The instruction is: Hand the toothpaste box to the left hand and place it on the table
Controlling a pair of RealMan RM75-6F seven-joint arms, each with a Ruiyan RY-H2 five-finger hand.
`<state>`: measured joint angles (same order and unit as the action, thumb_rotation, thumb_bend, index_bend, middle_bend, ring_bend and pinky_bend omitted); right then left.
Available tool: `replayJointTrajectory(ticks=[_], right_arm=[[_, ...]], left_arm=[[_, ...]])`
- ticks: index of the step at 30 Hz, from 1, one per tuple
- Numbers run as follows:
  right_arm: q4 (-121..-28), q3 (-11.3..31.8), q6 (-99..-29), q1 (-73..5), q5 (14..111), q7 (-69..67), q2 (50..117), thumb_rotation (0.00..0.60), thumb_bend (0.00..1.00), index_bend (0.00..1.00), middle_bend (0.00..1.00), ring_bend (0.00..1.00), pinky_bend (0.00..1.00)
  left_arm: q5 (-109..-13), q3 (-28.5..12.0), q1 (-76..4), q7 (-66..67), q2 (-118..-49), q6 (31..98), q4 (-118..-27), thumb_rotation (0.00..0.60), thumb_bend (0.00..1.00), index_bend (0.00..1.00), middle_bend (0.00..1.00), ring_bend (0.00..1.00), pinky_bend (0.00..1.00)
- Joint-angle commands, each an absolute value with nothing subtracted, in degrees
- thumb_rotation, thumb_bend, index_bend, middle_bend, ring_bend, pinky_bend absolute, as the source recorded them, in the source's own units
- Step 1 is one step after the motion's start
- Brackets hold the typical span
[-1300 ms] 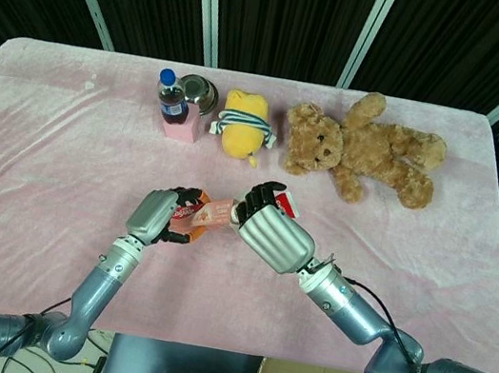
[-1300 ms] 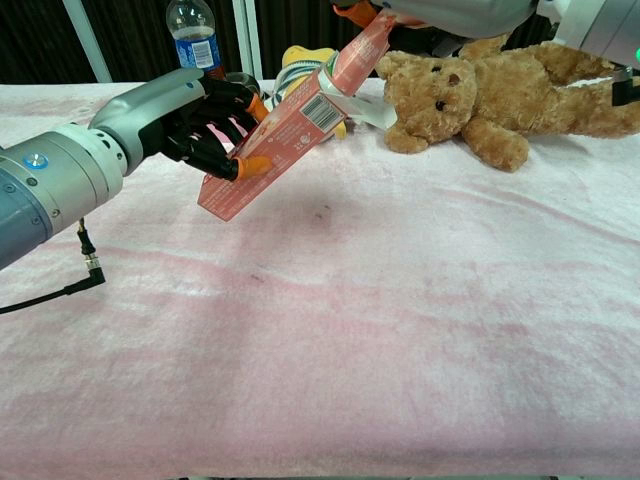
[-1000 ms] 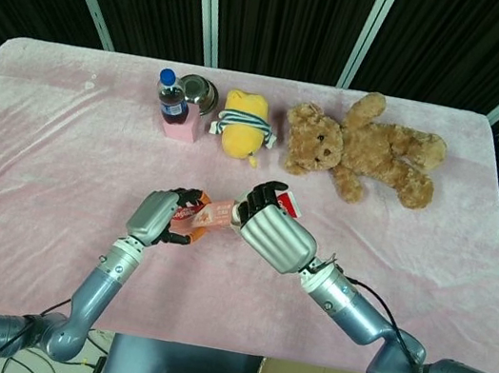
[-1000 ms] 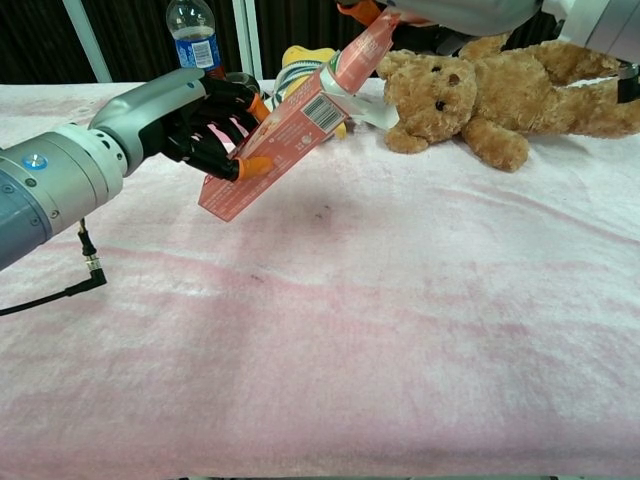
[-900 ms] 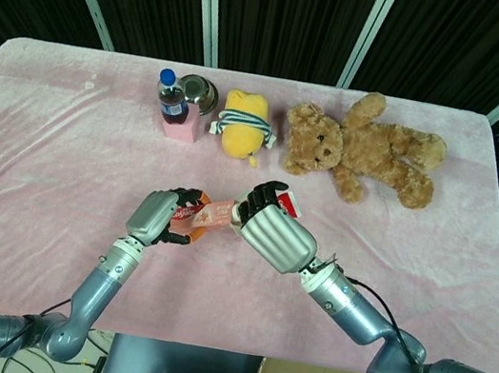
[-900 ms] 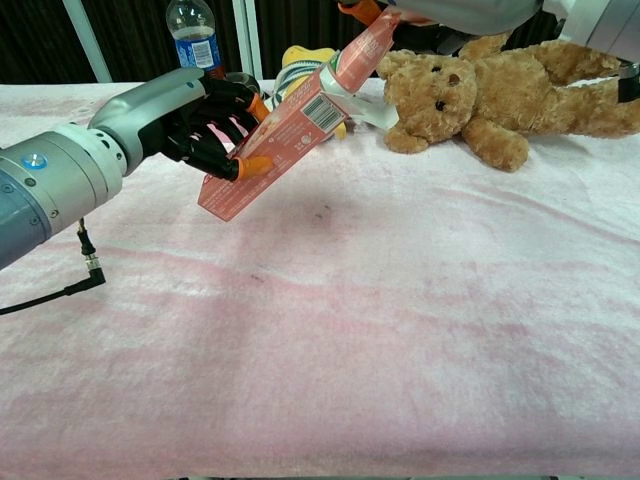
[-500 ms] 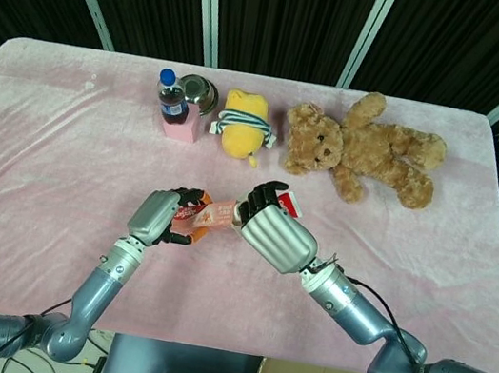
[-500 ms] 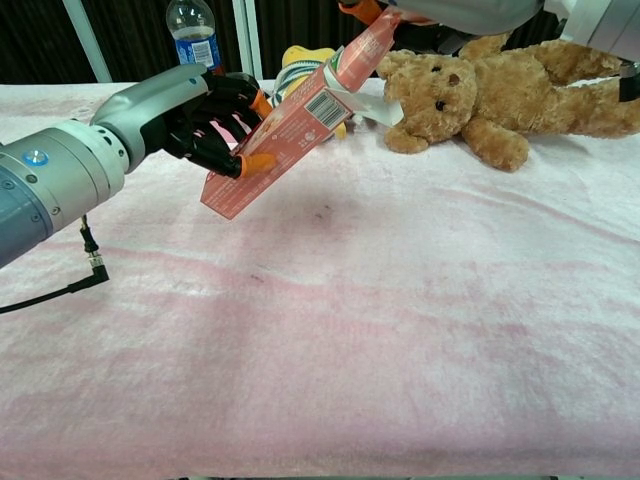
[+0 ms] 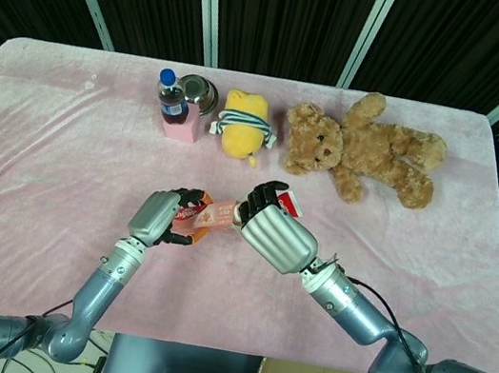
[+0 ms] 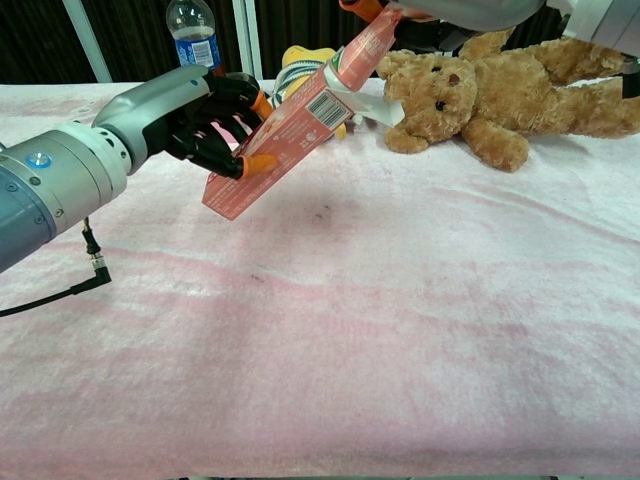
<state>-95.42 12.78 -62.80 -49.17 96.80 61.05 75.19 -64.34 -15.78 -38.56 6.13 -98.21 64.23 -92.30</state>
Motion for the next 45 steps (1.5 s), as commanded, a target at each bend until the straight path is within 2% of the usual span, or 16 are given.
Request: replayJointTrajectory(ticks=[1,10,13,15,18,27,35,37,41,45], right_arm=[[-95.41,12.68,-62.75,-49.18,96.94,60.94,75.20,0.600,0.40,0.68,0.55,0.46,0.51],[-95.16,12.59,-63.01,-49.46,98.21,60.49,75.33,0.600,0.40,0.67,0.51,0.44,0.51],[-95.12,12.76,-63.14,-49.61,98.65,60.66,75.25,0.600,0.40,0.59,0.44,0.39,0.49],[-95.11,12.89,-63.25,-49.71,99.00,60.77,75.14,0.600,0.37,0.49,0.37,0.34,0.45],[-95.03,13.06,-63.57,-49.81,99.58,60.93,75.07,0.600,0.35,0.39,0.30,0.28,0.40],[-94.02,13.18,-65.81,-49.25,100.81,60.65,76.35,0.600,0.33,0.26,0.22,0.20,0.35],[-93.62,13.54,-65.99,-48.60,100.02,62.16,76.53,0.600,0.32,0.24,0.20,0.18,0.35],[-93.61,13.79,-66.21,-48.37,99.67,62.48,76.50,0.600,0.31,0.20,0.18,0.16,0.34],[-93.79,14.71,-66.66,-47.64,97.80,64.73,76.79,0.600,0.28,0.04,0.14,0.12,0.31],[-94.24,15.58,-67.23,-46.85,95.64,67.15,77.23,0.600,0.26,0.00,0.10,0.09,0.29]], left_arm=[[-64.40,-15.82,-38.60,6.22,-98.27,64.31,-92.35,0.600,0.40,0.45,0.42,0.33,0.40],[-64.60,-16.09,-38.90,6.28,-99.55,64.80,-91.78,0.600,0.39,0.45,0.42,0.33,0.40],[-64.90,-16.03,-39.08,6.06,-100.35,64.87,-91.30,0.600,0.39,0.45,0.42,0.33,0.40],[-65.28,-15.98,-39.16,5.72,-101.09,65.10,-90.86,0.600,0.39,0.45,0.42,0.33,0.40],[-65.59,-16.10,-39.21,5.33,-102.09,65.57,-90.36,0.600,0.39,0.45,0.42,0.33,0.40],[-67.86,-17.48,-39.23,2.94,-104.87,68.43,-88.94,0.600,0.39,0.45,0.42,0.33,0.40],[-70.36,-17.64,-38.73,-0.14,-106.20,70.38,-87.35,0.600,0.39,0.45,0.42,0.33,0.40],[-71.02,-17.66,-38.60,-0.93,-106.46,70.86,-86.82,0.600,0.39,0.45,0.42,0.33,0.40],[-71.40,-17.73,-38.41,-1.71,-106.73,71.10,-86.12,0.600,0.39,0.45,0.42,0.33,0.40],[-71.79,-17.85,-38.20,-2.28,-106.71,71.42,-85.90,0.600,0.39,0.45,0.42,0.33,0.40]])
